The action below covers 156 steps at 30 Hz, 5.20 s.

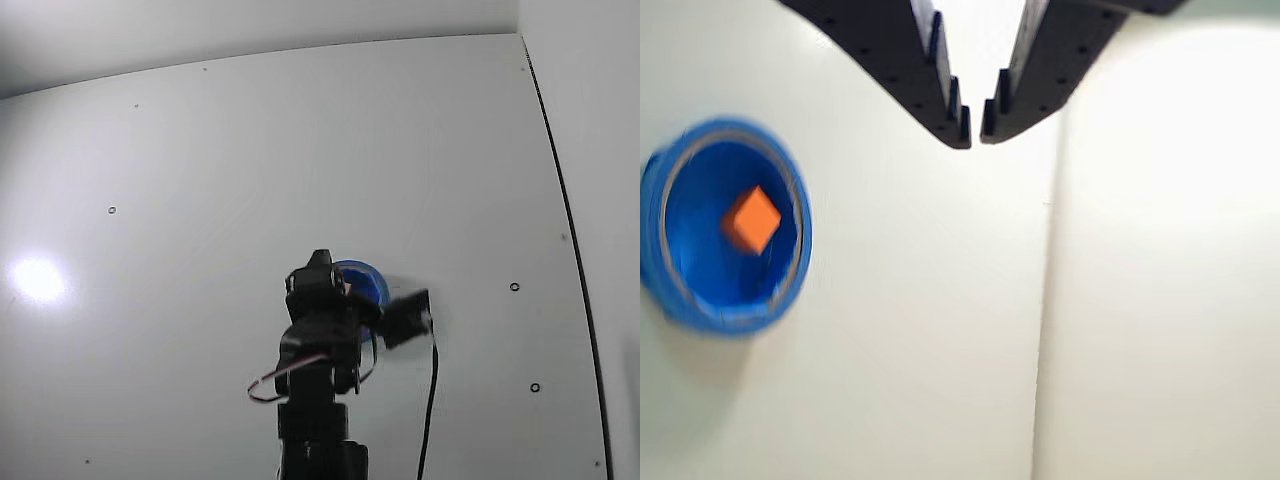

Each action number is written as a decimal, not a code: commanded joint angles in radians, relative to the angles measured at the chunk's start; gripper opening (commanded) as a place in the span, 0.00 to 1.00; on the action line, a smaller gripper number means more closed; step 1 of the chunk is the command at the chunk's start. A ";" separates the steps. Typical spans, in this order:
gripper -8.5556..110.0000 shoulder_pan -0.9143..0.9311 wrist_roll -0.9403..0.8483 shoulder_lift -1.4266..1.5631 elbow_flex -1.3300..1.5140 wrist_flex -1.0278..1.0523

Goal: Grasp a block and put it in the bin.

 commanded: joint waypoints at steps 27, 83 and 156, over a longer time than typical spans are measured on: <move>0.07 -0.127 -0.109 0.357 0.548 0.152; 0.07 -0.158 -0.104 0.357 0.555 0.152; 0.07 -0.158 -0.104 0.357 0.555 0.152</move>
